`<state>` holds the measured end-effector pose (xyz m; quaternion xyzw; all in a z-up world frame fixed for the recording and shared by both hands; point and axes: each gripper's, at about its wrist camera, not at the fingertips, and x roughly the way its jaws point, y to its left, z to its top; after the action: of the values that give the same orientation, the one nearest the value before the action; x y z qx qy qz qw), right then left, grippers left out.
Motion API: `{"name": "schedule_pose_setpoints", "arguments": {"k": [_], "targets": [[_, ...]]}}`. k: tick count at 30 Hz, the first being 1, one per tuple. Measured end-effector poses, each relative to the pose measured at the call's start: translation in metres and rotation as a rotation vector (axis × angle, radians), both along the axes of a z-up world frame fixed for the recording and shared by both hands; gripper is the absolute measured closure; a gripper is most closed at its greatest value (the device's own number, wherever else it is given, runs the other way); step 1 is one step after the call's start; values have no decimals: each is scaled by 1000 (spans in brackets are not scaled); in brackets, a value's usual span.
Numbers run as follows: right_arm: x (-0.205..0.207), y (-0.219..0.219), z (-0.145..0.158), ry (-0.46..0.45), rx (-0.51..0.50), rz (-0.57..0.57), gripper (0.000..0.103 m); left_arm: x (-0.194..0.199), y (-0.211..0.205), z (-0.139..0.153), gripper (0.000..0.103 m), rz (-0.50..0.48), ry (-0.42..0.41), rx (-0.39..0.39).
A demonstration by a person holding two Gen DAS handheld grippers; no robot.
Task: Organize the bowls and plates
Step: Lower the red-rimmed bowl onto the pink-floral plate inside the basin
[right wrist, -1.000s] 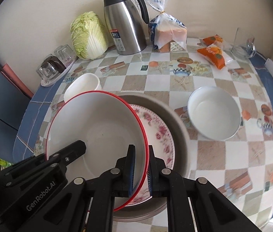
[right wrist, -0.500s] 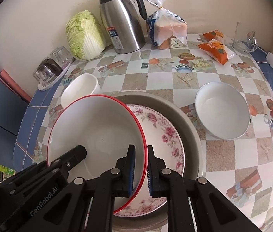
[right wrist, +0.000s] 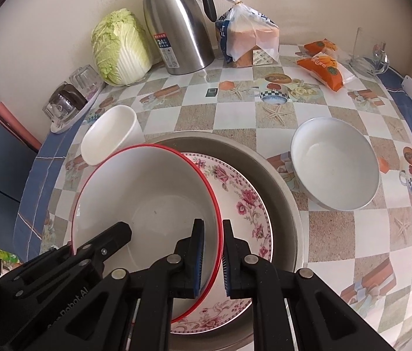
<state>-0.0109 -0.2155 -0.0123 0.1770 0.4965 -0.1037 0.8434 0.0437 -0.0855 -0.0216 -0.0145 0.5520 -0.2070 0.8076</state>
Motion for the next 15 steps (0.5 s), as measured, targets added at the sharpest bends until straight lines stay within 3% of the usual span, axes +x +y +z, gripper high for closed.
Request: {"name": "schedule_pose_setpoints", "arguments": {"k": [15], "targets": [[5,4,-19,45,37,11,90,7,7,-17,92,47,38,-9]]}}
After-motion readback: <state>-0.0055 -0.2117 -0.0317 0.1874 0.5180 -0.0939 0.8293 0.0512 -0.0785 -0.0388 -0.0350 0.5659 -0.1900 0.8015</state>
